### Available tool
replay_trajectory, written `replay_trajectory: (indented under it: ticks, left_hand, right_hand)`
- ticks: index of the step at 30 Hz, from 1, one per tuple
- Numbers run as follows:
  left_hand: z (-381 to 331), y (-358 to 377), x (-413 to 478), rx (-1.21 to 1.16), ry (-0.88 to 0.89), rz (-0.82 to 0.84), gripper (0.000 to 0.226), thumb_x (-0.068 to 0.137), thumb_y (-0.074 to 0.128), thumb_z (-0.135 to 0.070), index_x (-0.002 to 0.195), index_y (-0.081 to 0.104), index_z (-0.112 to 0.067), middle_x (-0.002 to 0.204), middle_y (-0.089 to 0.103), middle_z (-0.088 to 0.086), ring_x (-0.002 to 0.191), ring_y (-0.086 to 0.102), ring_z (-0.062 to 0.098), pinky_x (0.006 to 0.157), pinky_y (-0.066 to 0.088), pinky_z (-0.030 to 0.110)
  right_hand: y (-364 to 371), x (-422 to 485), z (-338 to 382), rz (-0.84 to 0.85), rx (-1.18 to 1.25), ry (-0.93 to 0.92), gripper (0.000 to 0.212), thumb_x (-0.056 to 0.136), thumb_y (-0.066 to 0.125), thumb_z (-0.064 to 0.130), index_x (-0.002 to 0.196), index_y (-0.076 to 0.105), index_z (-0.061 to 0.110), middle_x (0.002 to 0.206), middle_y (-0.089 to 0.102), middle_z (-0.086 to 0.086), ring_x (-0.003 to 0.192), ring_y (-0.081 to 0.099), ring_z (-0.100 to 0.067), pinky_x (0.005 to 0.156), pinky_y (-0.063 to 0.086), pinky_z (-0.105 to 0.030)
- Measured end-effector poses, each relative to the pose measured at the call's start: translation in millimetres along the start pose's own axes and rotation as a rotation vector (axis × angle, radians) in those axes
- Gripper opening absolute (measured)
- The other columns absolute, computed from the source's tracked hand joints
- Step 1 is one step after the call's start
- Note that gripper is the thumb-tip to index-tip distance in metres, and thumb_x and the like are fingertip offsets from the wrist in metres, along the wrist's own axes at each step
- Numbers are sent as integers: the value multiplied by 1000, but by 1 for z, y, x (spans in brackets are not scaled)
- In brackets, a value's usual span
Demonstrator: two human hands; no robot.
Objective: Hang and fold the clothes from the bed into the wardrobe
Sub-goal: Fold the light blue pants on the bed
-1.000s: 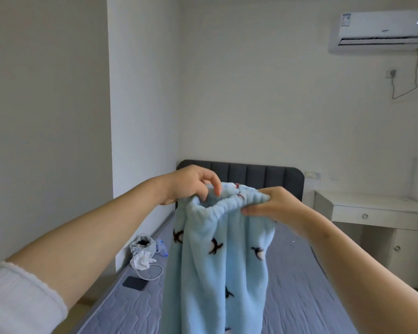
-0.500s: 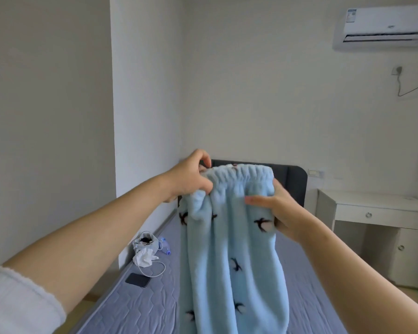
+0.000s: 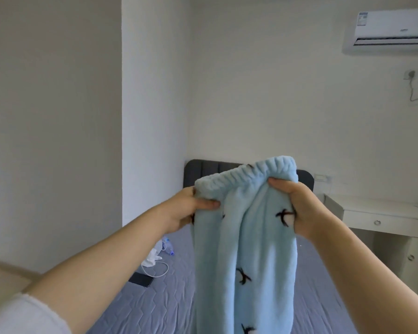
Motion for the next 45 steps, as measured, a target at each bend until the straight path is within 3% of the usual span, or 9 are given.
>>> replay_trajectory:
  ticks: [4,9,12,16,20,25,32,39,45]
  left_hand:
    - [-28,-12,3,-168,25,4,15,72,63,-8,86,68,-11,77,74,2,67,70,14,59,56,24]
    - [-40,-13,10,-177,-2,166,15,75,64,-15,89,68,-11,83,74,4,74,71,17,61,56,25]
    - [-14,-28,24,343,-164,45,9,86,58,-19,84,67,-18,76,68,-6,70,61,11,63,48,22]
    - [22,-43,61,1024,-380,-36,11,95,49,-24,95,58,-17,67,45,-1,52,35,10,41,29,15]
    - [5,-45,112,655,-338,-253,24,98,36,-9,116,52,-8,79,55,11,29,49,12,31,36,13]
    - [-84,-47,133,312,80,-403,16,99,34,-20,107,47,-23,98,59,6,62,59,20,59,50,31]
    - [-143,-53,85,204,434,-406,16,99,41,-20,85,45,-27,95,60,-2,79,61,13,70,49,22]
    - [-82,-30,7,146,389,-310,6,97,48,-19,92,50,-23,97,64,-3,78,67,6,68,53,15]
    - [35,-10,-39,227,31,-345,7,94,51,-15,96,53,-21,90,62,2,62,63,8,58,53,15]
  right_hand:
    - [-11,-8,17,101,28,5,32,56,70,27,81,74,8,80,74,-13,68,71,-27,69,58,-36]
    - [-15,-6,25,420,58,52,60,31,92,30,82,76,4,79,72,-16,66,71,-26,52,56,-32]
    - [-26,13,-7,378,-254,209,56,52,88,23,100,69,2,89,73,-16,75,71,-28,59,58,-36]
    - [-46,73,-46,-43,-939,226,33,81,70,24,108,63,6,92,65,-3,83,61,-20,67,48,-25]
    - [-43,121,-21,-362,-1118,69,25,87,51,26,109,58,19,89,59,-4,83,58,-25,71,45,-29]
    - [-34,130,62,-485,-785,-261,36,84,45,8,117,51,21,103,64,-12,91,63,-33,82,53,-45]
    - [-8,77,112,-403,-392,-638,28,83,48,1,106,50,17,86,55,8,74,52,-5,49,44,-7]
    - [-21,10,56,-290,-343,-569,25,78,60,8,102,58,15,98,68,0,92,65,-15,79,55,-29]
    - [-51,-15,-49,-321,-471,-245,14,75,65,12,89,62,10,88,68,-9,83,62,-23,76,53,-41]
Point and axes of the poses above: each hand's wrist, its own x-axis towards the middle knuckle, its own y-axis out of the palm, z = x × y, the point moved 6 cm from there along x, towards the middle knuckle
